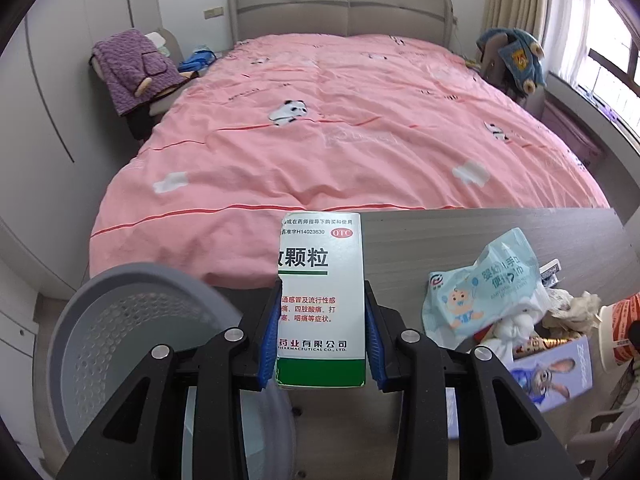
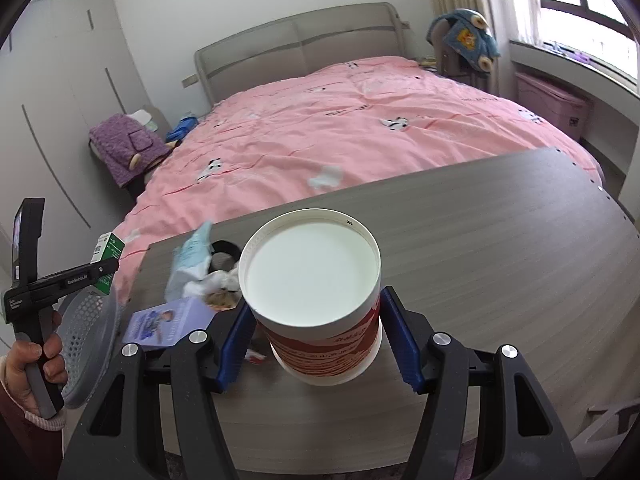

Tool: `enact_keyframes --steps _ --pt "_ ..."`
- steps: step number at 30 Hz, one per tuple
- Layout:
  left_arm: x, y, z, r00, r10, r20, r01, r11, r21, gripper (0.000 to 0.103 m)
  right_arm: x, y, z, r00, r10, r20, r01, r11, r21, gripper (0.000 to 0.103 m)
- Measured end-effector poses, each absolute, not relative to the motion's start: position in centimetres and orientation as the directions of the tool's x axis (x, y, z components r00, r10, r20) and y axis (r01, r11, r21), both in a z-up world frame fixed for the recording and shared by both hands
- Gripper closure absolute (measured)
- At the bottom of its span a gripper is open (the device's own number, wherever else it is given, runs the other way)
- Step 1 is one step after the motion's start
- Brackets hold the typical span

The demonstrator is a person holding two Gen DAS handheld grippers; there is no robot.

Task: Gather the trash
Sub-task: 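Carry the box and cup over the grey basket and open both grippers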

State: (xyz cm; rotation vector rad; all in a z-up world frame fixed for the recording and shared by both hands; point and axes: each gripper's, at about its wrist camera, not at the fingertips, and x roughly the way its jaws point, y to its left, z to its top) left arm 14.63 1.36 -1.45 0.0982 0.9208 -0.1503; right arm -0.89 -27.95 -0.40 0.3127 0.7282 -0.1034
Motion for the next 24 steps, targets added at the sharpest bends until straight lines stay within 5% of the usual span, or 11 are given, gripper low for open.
enact_keyframes --steps 24 --pt "4.6 12.4 -0.8 0.679 0.064 -0.731 -0.034 0.998 0.056 0.068 0.5 -11.0 2.3 0.711 0.273 -0.648 -0.174 0.961 0.214 0.043"
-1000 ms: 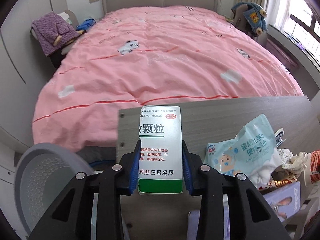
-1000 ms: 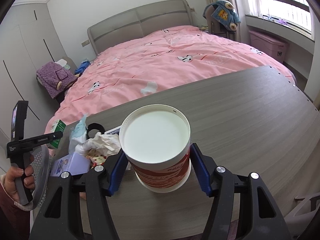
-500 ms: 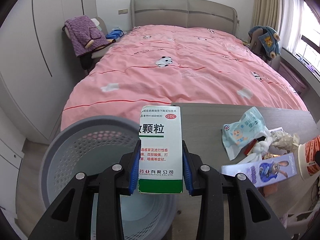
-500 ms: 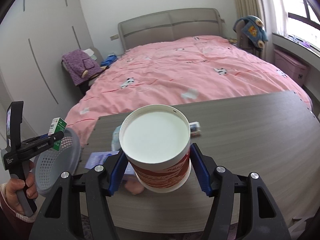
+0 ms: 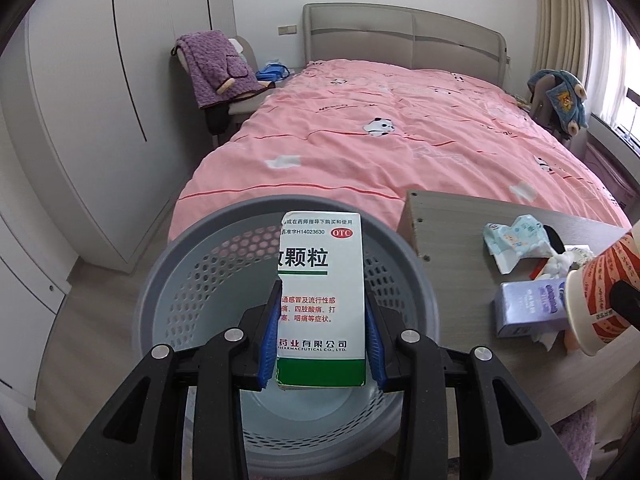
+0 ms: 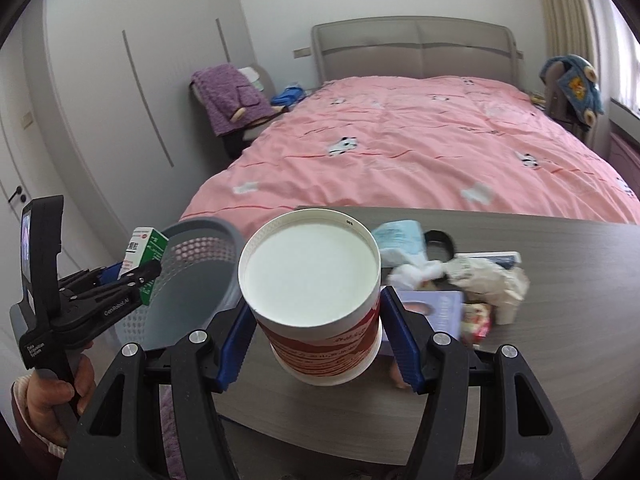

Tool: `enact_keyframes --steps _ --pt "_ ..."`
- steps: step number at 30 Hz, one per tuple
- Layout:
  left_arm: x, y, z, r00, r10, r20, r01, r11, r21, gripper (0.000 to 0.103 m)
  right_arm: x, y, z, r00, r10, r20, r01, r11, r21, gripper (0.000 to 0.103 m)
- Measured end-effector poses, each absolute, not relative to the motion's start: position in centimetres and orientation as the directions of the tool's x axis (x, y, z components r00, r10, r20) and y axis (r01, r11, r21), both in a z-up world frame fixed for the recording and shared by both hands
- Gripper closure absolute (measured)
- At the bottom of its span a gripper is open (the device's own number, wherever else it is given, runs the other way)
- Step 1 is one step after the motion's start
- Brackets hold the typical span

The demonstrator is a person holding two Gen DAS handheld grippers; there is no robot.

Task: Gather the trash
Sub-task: 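Carry the box and cup over the grey basket and open both grippers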

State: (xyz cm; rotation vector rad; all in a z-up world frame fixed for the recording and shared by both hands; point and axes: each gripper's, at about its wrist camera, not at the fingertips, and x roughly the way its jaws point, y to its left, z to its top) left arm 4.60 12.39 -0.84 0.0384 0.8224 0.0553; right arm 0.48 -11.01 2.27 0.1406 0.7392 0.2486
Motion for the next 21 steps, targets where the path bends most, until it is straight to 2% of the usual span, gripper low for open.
enact_keyframes --steps 14,21 --pt "5.6 17.7 -4.3 0.610 0.133 -0.781 -0.149 0.987 0.052 0.068 5.5 -1.6 -0.9 0.582 0.417 -0.699 -0.356 0.903 0.242 0.043" --pt "6.0 18.8 -5.0 0.596 0.130 -0.792 -0.171 0.985 0.033 0.068 6.6 1.0 -1.4 0.569 0.435 -0.697 -0.393 0.889 0.234 0.043"
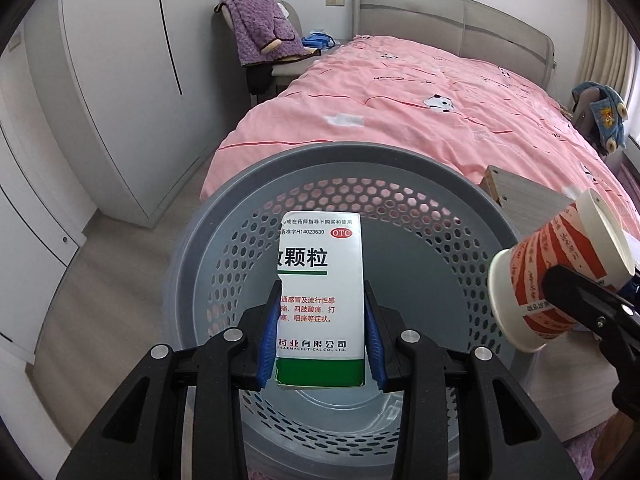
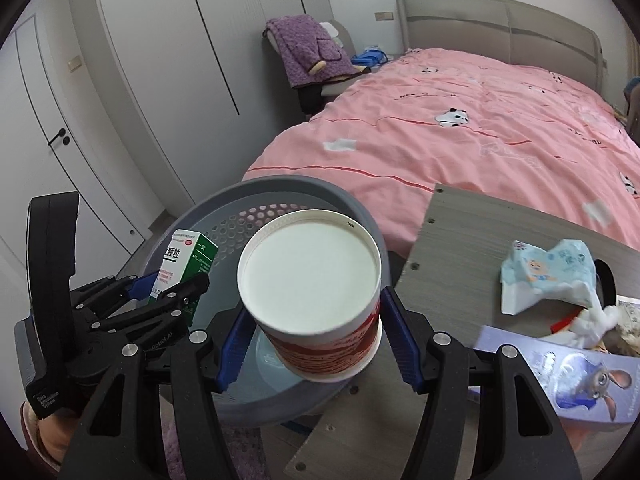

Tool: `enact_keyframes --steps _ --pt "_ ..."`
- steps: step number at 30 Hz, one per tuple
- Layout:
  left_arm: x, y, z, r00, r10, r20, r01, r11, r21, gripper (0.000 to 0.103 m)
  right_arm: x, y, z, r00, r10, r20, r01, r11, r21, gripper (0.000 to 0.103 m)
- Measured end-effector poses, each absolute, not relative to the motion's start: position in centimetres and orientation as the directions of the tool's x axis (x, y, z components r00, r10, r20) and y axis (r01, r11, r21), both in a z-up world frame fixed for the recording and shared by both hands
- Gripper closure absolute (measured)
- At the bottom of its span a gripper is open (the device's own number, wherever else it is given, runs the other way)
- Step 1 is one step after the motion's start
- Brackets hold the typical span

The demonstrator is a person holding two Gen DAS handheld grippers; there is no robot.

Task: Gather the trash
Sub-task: 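Carry the box and cup over the grey basket and open both grippers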

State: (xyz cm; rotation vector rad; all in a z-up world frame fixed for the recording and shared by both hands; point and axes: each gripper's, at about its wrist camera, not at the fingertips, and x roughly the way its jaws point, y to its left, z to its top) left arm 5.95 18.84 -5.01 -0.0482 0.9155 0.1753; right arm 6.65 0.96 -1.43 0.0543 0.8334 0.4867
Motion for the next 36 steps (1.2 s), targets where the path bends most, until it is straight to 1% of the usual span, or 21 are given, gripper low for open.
enact_keyframes --steps 20,21,23,24,25,34,35,36 --pt "6.1 20.7 -5.1 0.596 0.153 -0.788 -0.206 0.978 0.034 0.067 8.1 3.6 -2.3 0.545 0.458 -0.702 -0.444 0.868 0.222 0.042" --pt "6.1 20.7 -5.0 0.596 0.155 -0.788 -0.208 0.978 0.036 0.065 8.1 3.6 -2.3 0.546 0.459 -0.701 -0.444 0.868 0.223 0.042" --pt "5.9 20.8 -4.8 0.599 0.163 -0.784 -0.215 0.976 0.039 0.057 8.0 3.5 -2.1 0.553 0.461 -0.694 -0.444 0.868 0.223 0.036" --pt "5.8 20.9 -4.7 0.603 0.166 -0.781 -0.217 0.975 0.039 0.053 8.0 3.5 -2.0 0.558 0.461 -0.690 -0.443 0.868 0.222 0.031" --pt "5.7 20.9 -4.6 0.605 0.167 -0.778 -0.218 0.975 0.040 0.050 8.0 3.4 -1.9 0.564 0.462 -0.685 -0.443 0.869 0.221 0.029" --pt "5.4 21.2 -4.3 0.603 0.187 -0.775 -0.240 0.970 0.047 0.044 7.7 3.2 -1.8 0.568 0.452 -0.688 -0.431 0.875 0.218 0.029" --pt "5.3 21.2 -4.3 0.603 0.188 -0.775 -0.241 0.969 0.047 0.043 7.6 3.1 -1.8 0.569 0.450 -0.688 -0.431 0.876 0.217 0.029" --pt "5.2 21.2 -4.2 0.604 0.189 -0.774 -0.243 0.969 0.047 0.039 7.6 3.1 -1.8 0.570 0.448 -0.688 -0.430 0.877 0.215 0.029"
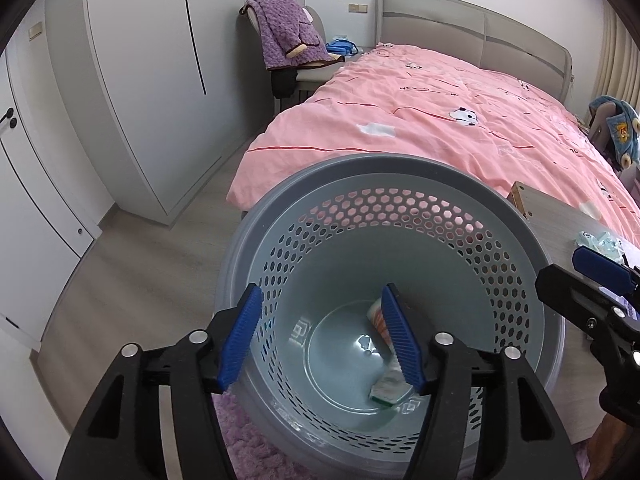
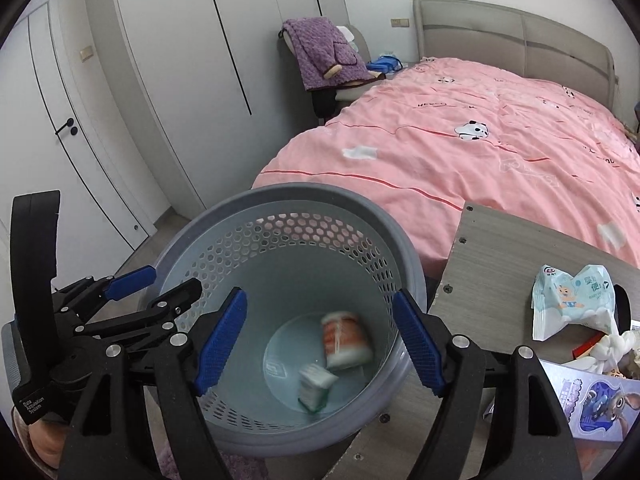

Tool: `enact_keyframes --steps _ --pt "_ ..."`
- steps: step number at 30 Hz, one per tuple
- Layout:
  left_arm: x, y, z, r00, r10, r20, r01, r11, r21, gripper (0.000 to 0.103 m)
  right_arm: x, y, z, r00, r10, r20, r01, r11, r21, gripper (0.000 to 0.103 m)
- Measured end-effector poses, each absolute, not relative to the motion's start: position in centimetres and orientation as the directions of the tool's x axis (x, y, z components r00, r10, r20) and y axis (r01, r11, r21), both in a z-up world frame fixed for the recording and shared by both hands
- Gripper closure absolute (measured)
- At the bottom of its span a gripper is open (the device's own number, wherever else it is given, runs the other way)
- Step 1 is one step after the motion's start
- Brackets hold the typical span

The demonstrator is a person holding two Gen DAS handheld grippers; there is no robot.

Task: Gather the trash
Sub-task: 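Carry the box and cup over the grey basket and open both grippers, then move both tools back from the basket toward the table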

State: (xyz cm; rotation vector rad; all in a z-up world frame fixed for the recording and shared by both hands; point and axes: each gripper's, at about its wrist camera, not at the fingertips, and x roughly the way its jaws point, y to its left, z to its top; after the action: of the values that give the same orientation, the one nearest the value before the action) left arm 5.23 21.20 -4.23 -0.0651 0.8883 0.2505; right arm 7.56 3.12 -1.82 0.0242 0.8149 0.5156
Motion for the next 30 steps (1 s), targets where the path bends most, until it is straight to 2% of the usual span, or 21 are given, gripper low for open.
enact_keyframes --steps 15,30 --pt "3.6 21.4 -3.0 0.623 0.224 -0.750 -0.284 0.958 0.050 0.033 6.4 3.0 -1.6 0.587 0.424 -0.689 -0.420 0.888 0.189 0.029" --pt "1.9 20.0 -1.6 0.651 0.227 -0.724 -0.272 0.961 0.057 0.032 4.3 1.5 -0.2 0.618 0.409 -0.671 -0.401 0.899 0.179 0.027"
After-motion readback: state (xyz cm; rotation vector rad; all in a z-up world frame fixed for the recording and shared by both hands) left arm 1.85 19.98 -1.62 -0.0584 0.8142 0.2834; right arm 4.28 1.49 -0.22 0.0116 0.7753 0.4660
